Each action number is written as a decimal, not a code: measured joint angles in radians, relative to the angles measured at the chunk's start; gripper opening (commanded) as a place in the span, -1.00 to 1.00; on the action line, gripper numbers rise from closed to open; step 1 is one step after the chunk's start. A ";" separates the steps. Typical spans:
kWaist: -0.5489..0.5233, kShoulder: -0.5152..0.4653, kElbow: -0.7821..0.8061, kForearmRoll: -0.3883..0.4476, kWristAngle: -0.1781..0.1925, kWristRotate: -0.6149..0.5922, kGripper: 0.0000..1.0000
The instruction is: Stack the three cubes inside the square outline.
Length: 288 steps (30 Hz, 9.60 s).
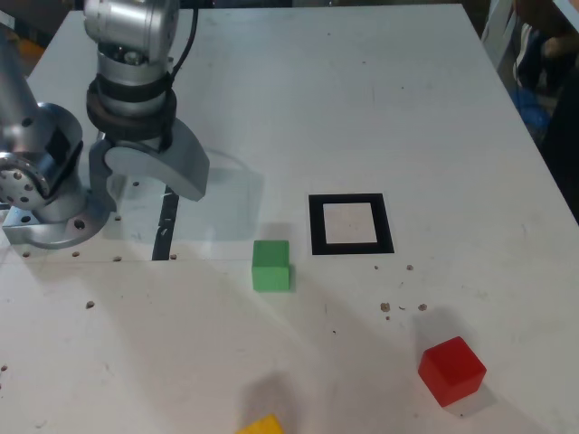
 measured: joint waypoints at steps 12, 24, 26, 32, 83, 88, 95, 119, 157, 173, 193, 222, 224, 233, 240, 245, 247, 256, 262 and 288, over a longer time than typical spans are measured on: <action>0.000 -0.002 -0.025 0.031 0.005 0.011 0.98; -0.175 0.043 -0.363 0.163 0.125 0.045 0.91; -0.200 0.074 -0.426 0.208 0.123 0.077 0.87; -0.308 0.244 -0.620 0.400 0.127 0.200 0.86; -0.493 0.895 -1.438 0.379 0.113 0.414 0.82; -0.493 0.913 -1.449 0.374 0.113 0.418 0.80; -0.492 0.922 -1.453 0.375 0.113 0.422 0.74; -0.474 0.950 -1.463 0.386 0.095 0.429 -0.30; -0.068 0.486 -0.890 0.223 0.066 0.026 -0.41; -0.062 0.517 -0.752 0.113 0.051 -0.070 -0.41; -0.045 0.574 -0.753 0.075 0.036 -0.038 -0.35; -0.010 0.488 -0.836 0.310 0.092 0.025 0.99; 0.026 0.434 -0.820 0.338 0.133 0.055 0.99; 0.319 0.198 -0.737 0.346 0.214 0.309 0.99; 0.551 0.272 -0.739 0.315 0.293 0.550 0.99; 0.721 0.355 -0.725 0.251 0.348 0.725 0.99; 0.788 0.380 -0.707 0.209 0.351 0.748 0.99; 0.883 0.381 -0.613 0.117 0.351 0.802 0.98; 0.883 0.422 -0.587 0.083 0.346 0.860 0.85; 0.883 0.484 -0.554 -0.024 0.302 0.870 0.16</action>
